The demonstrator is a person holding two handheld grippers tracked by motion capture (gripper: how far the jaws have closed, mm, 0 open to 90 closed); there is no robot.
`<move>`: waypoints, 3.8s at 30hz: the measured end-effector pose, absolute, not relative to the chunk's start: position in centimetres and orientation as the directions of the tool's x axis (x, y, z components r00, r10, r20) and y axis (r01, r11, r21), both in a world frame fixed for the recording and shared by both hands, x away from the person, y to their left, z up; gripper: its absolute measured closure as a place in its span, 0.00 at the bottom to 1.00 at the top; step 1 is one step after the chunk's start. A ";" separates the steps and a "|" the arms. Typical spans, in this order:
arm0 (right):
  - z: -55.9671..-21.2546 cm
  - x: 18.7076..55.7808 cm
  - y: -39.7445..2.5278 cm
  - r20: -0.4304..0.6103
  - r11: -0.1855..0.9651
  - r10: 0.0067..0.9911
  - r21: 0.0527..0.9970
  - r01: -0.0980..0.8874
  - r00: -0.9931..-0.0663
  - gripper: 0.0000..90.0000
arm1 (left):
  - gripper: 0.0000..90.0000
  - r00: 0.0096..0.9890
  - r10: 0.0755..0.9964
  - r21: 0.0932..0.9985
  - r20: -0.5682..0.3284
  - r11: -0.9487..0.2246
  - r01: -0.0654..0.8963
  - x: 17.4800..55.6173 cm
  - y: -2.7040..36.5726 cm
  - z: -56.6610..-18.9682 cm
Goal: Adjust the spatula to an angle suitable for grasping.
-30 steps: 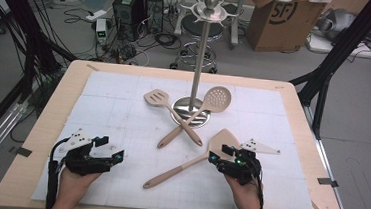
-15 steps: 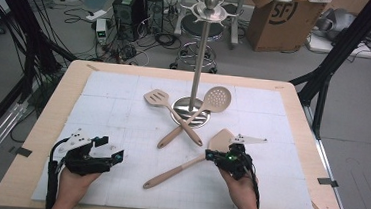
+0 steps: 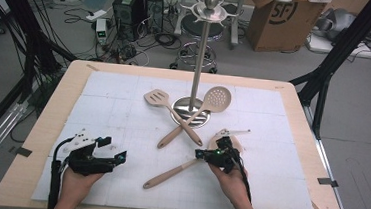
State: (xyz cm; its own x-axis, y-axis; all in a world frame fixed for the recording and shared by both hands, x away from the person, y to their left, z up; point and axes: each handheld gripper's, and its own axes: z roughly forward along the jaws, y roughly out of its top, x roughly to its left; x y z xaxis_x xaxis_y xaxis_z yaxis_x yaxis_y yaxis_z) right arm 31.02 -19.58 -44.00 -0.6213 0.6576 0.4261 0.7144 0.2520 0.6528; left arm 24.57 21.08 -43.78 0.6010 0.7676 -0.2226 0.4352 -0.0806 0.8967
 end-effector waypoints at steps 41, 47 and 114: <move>-45.2 32.3 -23.6 0.308 0.315 0.754 0.605 0.731 -0.580 1.00 | 0.20 0.586 0.780 0.896 -0.218 -0.079 0.438 24.0 21.8 -44.0; -45.2 32.0 -25.0 0.303 0.296 0.768 0.614 0.732 -0.564 1.00 | 0.20 0.588 0.780 0.893 -0.215 -0.087 0.442 24.1 21.7 -44.1; -45.5 27.9 -34.2 0.362 0.077 0.849 0.635 0.768 -0.384 1.00 | 0.22 0.599 0.767 0.889 -0.229 -0.086 0.450 24.5 21.0 -44.2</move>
